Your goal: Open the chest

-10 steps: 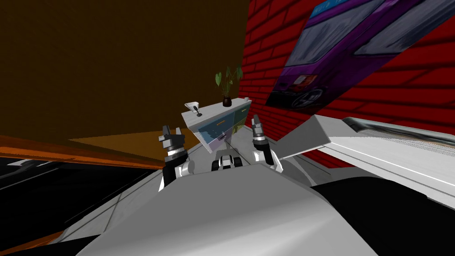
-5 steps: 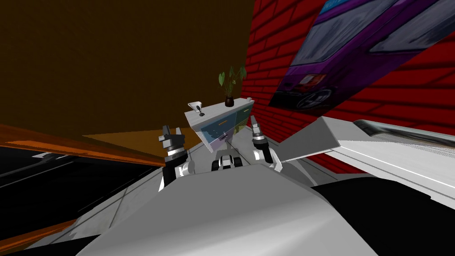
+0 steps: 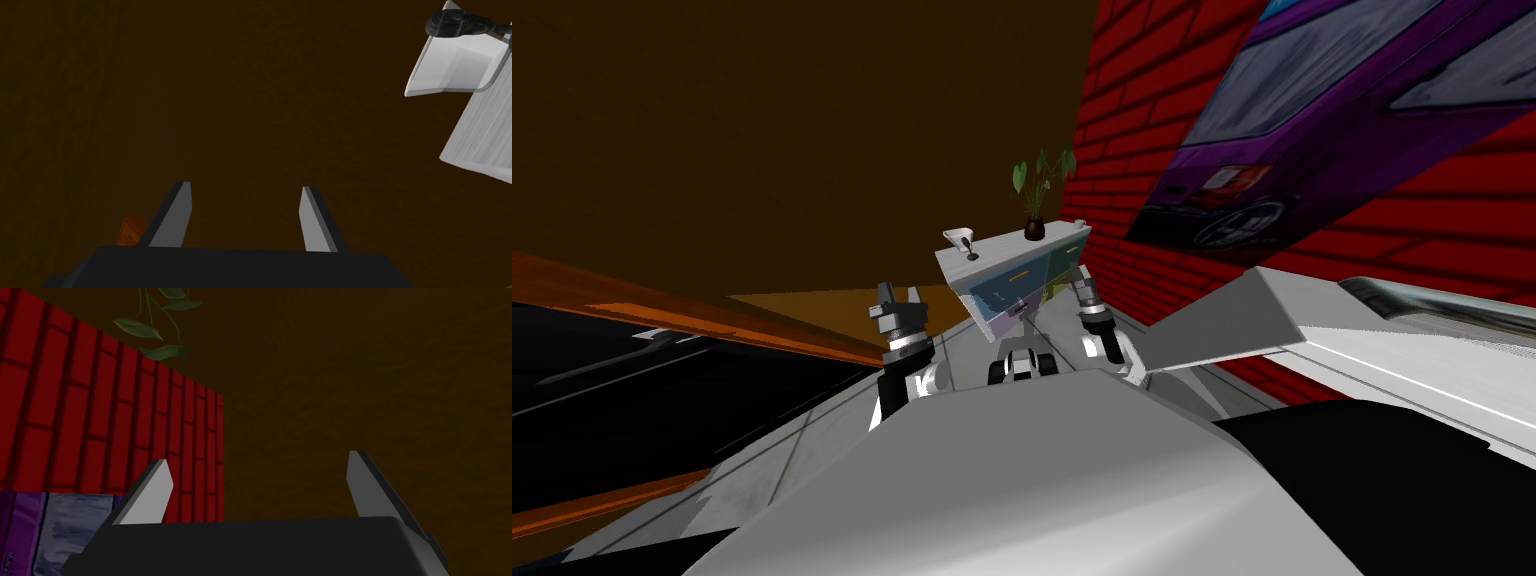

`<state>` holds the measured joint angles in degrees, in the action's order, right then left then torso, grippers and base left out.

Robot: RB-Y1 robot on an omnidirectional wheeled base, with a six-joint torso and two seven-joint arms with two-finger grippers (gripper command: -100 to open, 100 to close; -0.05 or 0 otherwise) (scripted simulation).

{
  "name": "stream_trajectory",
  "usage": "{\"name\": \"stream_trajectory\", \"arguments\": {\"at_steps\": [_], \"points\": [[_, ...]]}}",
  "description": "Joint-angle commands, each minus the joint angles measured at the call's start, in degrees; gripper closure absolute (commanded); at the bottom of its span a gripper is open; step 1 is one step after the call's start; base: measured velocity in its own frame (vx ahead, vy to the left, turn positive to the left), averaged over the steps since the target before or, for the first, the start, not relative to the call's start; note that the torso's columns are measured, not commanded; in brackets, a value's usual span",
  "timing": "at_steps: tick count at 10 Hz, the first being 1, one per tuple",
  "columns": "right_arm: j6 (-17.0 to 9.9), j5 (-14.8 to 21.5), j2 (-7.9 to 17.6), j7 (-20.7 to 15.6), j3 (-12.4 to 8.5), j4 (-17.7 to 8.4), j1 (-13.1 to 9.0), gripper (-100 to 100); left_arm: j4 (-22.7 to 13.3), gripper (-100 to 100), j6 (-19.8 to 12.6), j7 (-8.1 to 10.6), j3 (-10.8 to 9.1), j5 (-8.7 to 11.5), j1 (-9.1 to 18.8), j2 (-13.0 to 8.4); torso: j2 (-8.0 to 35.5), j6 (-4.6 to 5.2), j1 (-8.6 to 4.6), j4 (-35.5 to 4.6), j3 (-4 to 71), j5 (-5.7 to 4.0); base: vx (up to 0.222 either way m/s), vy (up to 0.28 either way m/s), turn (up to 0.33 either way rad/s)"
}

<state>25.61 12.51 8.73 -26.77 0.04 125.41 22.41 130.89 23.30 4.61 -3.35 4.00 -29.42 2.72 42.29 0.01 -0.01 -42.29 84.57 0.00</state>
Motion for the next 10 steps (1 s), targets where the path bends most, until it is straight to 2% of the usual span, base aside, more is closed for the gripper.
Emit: {"name": "stream_trajectory", "arguments": {"at_steps": [1,2,3,5,8,10], "points": [[0.4,1.6,0.4,-4.0,-0.5,-1.2,-0.9,-100,0.0,0,0.0,0.00,0.00,0.0,0.0,0.0,0.0,0.00,-0.04,0.0,0.0,-0.01,0.008,0.017,0.104],[0.4,1.6,0.4,-5.5,-0.5,-1.2,-0.9,-100,0.0,0,0.0,0.00,0.00,0.0,0.0,0.0,0.0,-0.04,0.02,0.0,0.0,0.00,0.011,0.017,0.068],[0.7,3.2,0.6,-7.1,-1.0,-2.3,-1.7,-100,0.0,0,0.0,0.00,0.00,0.0,0.0,0.0,0.0,0.00,0.03,0.0,0.0,0.01,0.017,0.023,0.113],[0.7,3.2,0.6,-9.4,-1.0,-2.3,-1.7,-100,0.0,0,0.0,0.00,0.00,0.0,0.0,0.0,0.0,0.00,0.02,0.0,0.0,0.01,0.011,0.016,0.034],[1.2,6.4,1.0,-14.8,-2.0,-4.7,-3.3,-100,0.0,0,0.0,0.00,0.00,0.0,0.0,0.0,0.0,0.00,0.01,0.0,0.0,0.00,0.014,0.020,0.101],[1.2,6.4,1.0,-17.6,-2.0,-4.7,-3.3,-100,0.0,0,0.0,0.00,0.00,0.0,0.0,0.0,0.0,0.00,0.03,0.0,0.0,0.01,0.014,0.018,0.034]]}}
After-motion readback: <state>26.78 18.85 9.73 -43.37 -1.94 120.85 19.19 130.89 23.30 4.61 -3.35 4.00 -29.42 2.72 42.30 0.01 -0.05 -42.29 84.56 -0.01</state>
